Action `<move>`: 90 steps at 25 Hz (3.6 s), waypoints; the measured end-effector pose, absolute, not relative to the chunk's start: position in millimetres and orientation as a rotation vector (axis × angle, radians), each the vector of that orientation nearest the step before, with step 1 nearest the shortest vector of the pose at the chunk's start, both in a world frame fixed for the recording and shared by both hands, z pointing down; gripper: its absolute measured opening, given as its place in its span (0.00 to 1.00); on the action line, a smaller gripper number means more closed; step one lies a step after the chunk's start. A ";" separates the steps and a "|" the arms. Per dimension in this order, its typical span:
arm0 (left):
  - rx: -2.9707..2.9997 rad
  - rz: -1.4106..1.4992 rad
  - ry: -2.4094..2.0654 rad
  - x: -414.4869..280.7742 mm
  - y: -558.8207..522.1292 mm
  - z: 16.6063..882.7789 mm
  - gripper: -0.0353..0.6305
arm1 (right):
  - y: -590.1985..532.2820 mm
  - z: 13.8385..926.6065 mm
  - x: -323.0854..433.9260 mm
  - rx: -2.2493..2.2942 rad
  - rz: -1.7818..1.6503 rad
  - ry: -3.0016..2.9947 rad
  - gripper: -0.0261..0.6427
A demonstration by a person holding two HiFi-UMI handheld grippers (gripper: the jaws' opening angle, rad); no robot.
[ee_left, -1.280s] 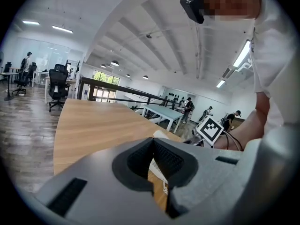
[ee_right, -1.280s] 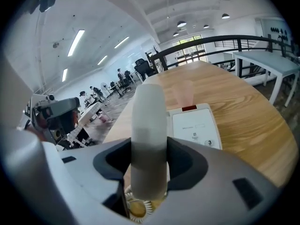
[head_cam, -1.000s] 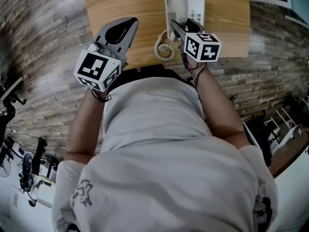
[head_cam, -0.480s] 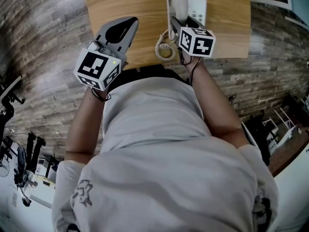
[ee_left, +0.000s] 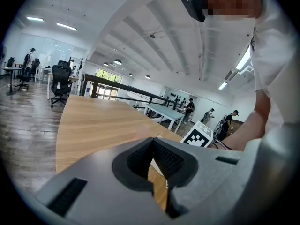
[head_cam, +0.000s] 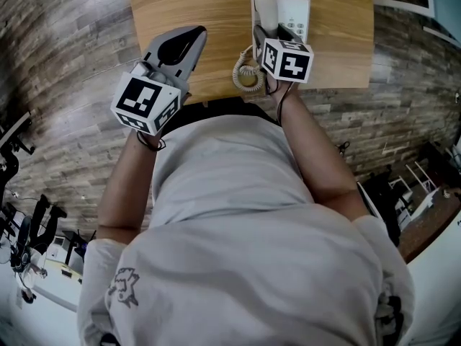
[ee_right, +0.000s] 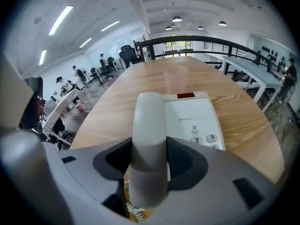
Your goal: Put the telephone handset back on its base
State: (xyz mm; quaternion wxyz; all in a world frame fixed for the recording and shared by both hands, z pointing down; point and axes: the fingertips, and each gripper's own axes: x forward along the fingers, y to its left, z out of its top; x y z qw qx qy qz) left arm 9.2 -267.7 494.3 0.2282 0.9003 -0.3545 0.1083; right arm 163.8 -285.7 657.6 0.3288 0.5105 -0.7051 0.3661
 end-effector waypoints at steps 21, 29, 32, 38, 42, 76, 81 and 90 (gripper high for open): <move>2.547 0.299 -1.015 8.7 -262.3 452.9 0.06 | -287.3 578.0 178.5 1.342 0.810 -2.061 0.42; 2.616 0.266 -1.039 12.4 -262.6 411.1 0.06 | -287.3 493.3 177.7 1.334 0.634 -2.280 0.35; 2.643 0.240 -1.038 15.6 -258.9 390.2 0.06 | -279.1 458.6 171.5 1.297 0.548 -2.394 0.29; 2.721 0.198 -0.969 21.2 -247.1 356.5 0.06 | -256.7 404.6 160.0 1.273 0.373 -2.559 0.15; 2.776 0.176 -0.884 16.4 -231.0 340.5 0.06 | -232.5 383.4 152.3 1.309 0.286 -2.567 0.05; 2.936 0.082 -0.698 -48.5 -4.2 290.3 0.06 | 39.2 306.6 100.2 1.555 0.166 -2.625 0.05; 2.936 0.085 -0.693 -13.8 38.9 290.6 0.06 | 80.4 302.3 134.3 1.557 0.145 -2.616 0.05; 2.940 0.076 -0.758 23.1 123.4 285.6 0.06 | 163.1 300.6 174.0 1.510 0.116 -2.644 0.05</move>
